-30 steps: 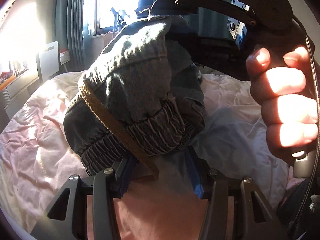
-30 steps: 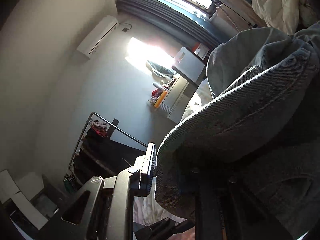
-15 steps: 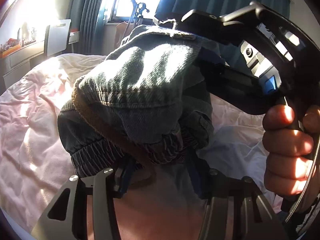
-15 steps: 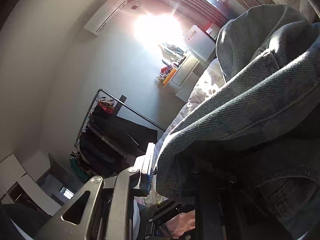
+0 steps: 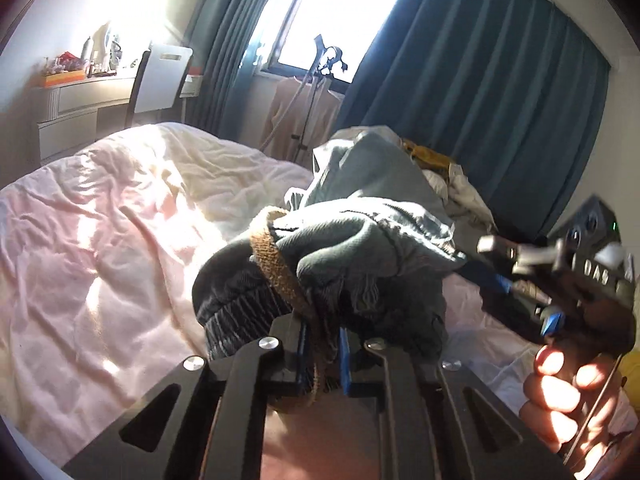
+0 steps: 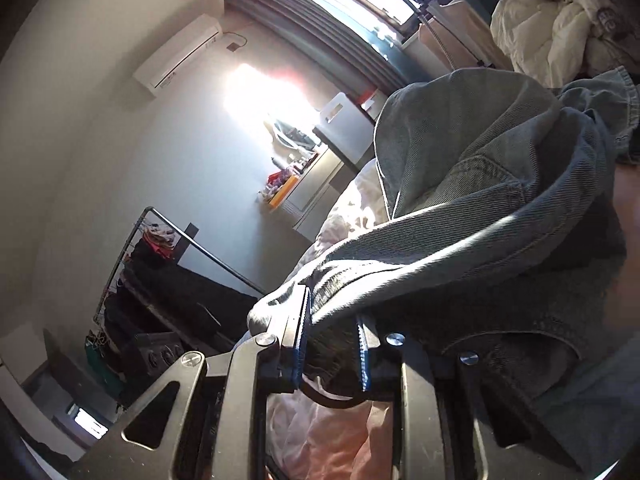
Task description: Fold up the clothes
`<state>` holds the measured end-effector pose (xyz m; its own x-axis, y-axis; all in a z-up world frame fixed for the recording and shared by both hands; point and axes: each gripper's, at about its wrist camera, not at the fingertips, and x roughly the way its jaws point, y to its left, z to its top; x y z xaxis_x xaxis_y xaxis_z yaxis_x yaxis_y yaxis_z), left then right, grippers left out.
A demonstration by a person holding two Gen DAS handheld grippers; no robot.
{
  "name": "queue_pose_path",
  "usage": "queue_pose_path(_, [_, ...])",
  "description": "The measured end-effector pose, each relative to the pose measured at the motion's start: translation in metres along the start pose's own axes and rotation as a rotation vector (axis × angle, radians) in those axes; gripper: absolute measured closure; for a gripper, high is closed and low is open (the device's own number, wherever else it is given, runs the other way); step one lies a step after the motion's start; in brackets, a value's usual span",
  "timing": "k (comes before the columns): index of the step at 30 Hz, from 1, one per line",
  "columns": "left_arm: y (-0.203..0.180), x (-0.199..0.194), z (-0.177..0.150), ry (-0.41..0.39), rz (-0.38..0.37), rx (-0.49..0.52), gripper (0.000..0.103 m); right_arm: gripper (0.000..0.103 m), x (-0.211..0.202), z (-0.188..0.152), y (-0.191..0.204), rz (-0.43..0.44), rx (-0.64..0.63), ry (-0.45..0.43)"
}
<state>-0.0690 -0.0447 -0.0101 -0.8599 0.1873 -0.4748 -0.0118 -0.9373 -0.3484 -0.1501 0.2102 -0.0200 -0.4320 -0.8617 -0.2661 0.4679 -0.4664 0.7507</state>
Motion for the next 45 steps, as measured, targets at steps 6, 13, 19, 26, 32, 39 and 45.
queue_pose_path(6, [0.035, -0.002, 0.084, -0.066, 0.051, -0.059, 0.092, 0.082, -0.028, -0.004, -0.017, -0.097, 0.053, -0.1])
queue_pose_path(13, [0.091, 0.051, 0.161, -0.018, 0.146, -0.126, 0.092, 0.082, -0.023, -0.001, -0.031, -0.304, 0.076, -0.141])
queue_pose_path(19, [0.158, 0.131, 0.194, 0.059, 0.259, -0.238, 0.092, 0.082, 0.011, 0.0, -0.041, -0.322, 0.113, -0.079])
queue_pose_path(26, [0.239, 0.236, 0.167, 0.202, 0.312, -0.349, 0.091, 0.082, 0.048, 0.0, -0.055, -0.344, 0.053, -0.007])
queue_pose_path(32, [0.248, 0.24, 0.155, 0.183, 0.234, -0.389, 0.086, 0.082, 0.07, 0.002, -0.069, -0.354, 0.04, 0.027])
queue_pose_path(39, [0.245, 0.187, 0.146, 0.15, 0.167, -0.456, 0.038, 0.082, 0.071, 0.007, -0.077, -0.326, 0.085, 0.023])
queue_pose_path(45, [0.22, 0.126, 0.127, 0.121, 0.155, -0.514, 0.037, 0.081, 0.067, 0.015, -0.064, -0.347, 0.046, 0.019])
